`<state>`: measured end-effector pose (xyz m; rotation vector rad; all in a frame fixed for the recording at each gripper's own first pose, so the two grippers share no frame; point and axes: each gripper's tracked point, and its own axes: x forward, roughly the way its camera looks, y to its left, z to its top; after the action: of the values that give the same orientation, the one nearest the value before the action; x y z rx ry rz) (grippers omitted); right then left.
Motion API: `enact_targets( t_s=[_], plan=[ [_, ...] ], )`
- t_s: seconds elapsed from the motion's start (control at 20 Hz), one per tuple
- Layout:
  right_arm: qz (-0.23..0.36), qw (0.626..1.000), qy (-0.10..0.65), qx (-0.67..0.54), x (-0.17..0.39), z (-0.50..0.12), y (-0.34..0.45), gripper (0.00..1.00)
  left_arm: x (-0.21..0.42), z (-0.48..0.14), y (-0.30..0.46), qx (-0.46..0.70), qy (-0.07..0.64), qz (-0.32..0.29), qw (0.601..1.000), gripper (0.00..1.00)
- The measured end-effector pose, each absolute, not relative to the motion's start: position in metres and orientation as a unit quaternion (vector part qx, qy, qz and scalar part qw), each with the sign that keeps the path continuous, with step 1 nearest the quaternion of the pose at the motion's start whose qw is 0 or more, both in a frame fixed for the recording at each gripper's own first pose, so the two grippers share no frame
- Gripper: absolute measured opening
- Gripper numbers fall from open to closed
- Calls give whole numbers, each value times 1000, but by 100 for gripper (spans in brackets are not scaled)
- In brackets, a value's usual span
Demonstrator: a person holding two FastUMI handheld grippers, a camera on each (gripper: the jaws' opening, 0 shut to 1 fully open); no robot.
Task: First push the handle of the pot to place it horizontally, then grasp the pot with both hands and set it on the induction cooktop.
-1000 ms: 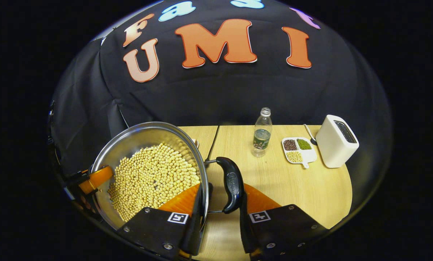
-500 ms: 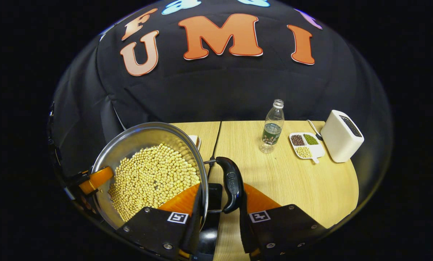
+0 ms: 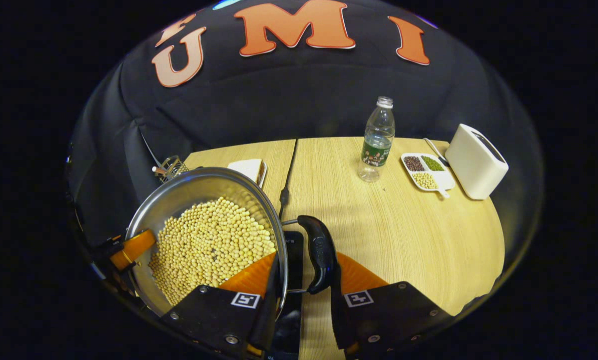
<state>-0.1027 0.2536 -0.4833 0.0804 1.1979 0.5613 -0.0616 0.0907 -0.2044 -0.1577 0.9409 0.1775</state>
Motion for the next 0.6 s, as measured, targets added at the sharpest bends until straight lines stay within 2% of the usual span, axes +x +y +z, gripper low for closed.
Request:
enact_targets(
  t_s=[0.15, 0.2, 0.25, 0.3, 0.35, 0.4, 0.5, 0.55, 0.6],
  plan=[
    [262, 786, 559, 31, -101, -480, 252, 47, -54, -207, 99, -85, 460, 87, 880, 67],
    [264, 786, 559, 28, -100, -479, 251, 42, -53, -205, 103, -85, 462, 87, 879, 67],
    [264, 785, 560, 28, -100, -480, 251, 42, -50, -200, 107, -86, 463, 88, 878, 67],
    [266, 783, 561, 27, -103, -483, 252, 47, -52, -194, 104, -86, 464, 88, 877, 67],
    [266, 781, 564, 26, -101, -483, 251, 42, -48, -195, 108, -85, 466, 88, 877, 67],
    [266, 780, 565, 26, -102, -482, 250, 47, -48, -196, 107, -83, 467, 87, 876, 67],
    [267, 777, 570, 25, -101, -481, 250, 47, -47, -198, 105, -81, 470, 88, 874, 67],
    [267, 775, 572, 25, -100, -482, 251, 42, -48, -195, 102, -82, 473, 88, 873, 66],
    [268, 774, 573, 24, -100, -481, 251, 47, -49, -197, 103, -86, 478, 89, 870, 66]
  ],
)
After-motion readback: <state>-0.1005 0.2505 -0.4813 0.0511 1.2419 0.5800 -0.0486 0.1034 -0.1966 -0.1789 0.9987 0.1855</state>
